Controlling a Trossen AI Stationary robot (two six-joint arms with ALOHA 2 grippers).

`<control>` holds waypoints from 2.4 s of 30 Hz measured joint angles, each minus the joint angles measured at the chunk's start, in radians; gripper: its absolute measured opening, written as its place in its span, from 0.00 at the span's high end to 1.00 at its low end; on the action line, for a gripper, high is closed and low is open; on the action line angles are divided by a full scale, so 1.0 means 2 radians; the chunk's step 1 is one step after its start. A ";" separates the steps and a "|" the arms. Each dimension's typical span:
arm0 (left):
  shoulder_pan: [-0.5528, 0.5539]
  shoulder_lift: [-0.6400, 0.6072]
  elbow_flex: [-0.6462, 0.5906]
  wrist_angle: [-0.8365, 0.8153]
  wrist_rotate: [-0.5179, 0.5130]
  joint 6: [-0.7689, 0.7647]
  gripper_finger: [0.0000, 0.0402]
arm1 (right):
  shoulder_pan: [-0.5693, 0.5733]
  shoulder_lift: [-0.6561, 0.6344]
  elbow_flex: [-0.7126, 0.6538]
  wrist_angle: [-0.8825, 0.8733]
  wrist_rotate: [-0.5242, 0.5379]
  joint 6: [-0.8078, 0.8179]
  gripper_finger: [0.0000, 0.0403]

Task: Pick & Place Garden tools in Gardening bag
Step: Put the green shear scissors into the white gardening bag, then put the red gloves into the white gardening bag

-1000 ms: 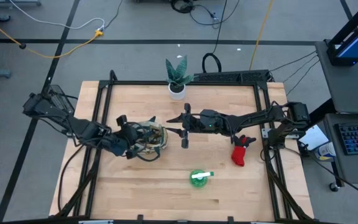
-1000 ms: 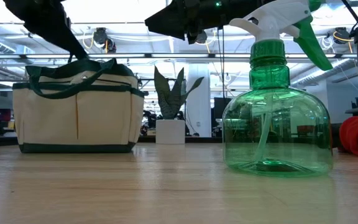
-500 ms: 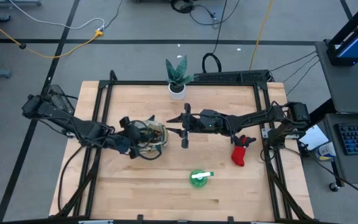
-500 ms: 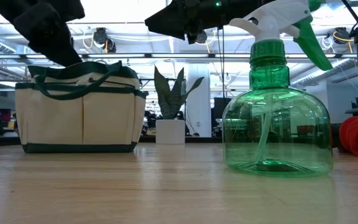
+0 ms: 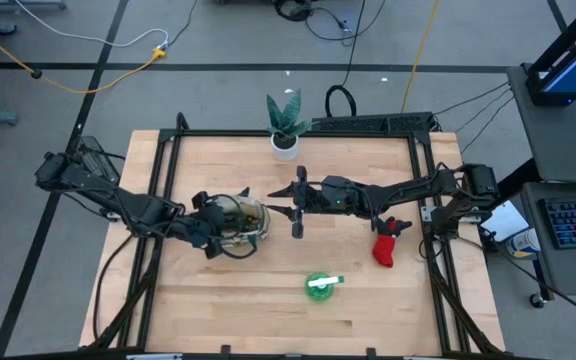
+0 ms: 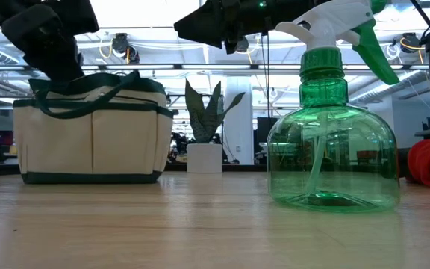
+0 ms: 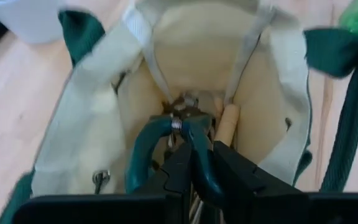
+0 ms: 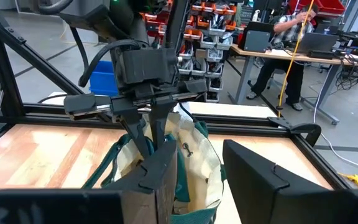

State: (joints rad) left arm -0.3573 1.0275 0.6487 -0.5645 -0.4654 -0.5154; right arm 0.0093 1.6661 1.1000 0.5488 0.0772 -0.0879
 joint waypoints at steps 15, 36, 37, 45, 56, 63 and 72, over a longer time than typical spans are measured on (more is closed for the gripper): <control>0.041 0.000 0.000 -0.044 0.075 -0.023 0.85 | 0.000 0.000 0.000 0.000 0.000 -0.001 0.68; 0.121 0.000 0.000 -0.072 0.166 -0.014 0.84 | 0.000 0.000 0.000 0.000 0.000 -0.001 0.68; 0.122 0.000 0.000 -0.072 0.171 -0.010 0.84 | 0.000 0.000 0.000 0.000 0.000 -0.001 0.68; 0.127 0.000 0.000 -0.072 0.174 0.010 0.84 | 0.000 0.000 0.000 0.000 0.000 -0.001 0.68; 0.127 0.000 0.000 -0.071 0.167 0.032 0.72 | 0.000 0.000 0.000 0.000 0.000 -0.001 0.68; 0.127 0.000 0.000 -0.067 0.152 0.040 0.65 | 0.000 0.000 0.000 0.000 0.000 -0.001 0.68; 0.127 0.000 0.000 -0.057 0.151 0.050 0.65 | 0.000 0.000 0.000 -0.011 0.000 0.005 0.68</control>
State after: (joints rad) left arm -0.1040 1.0275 0.6496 -0.6785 -0.1638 -0.4156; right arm 0.0092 1.6661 1.1002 0.5261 0.0769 -0.0769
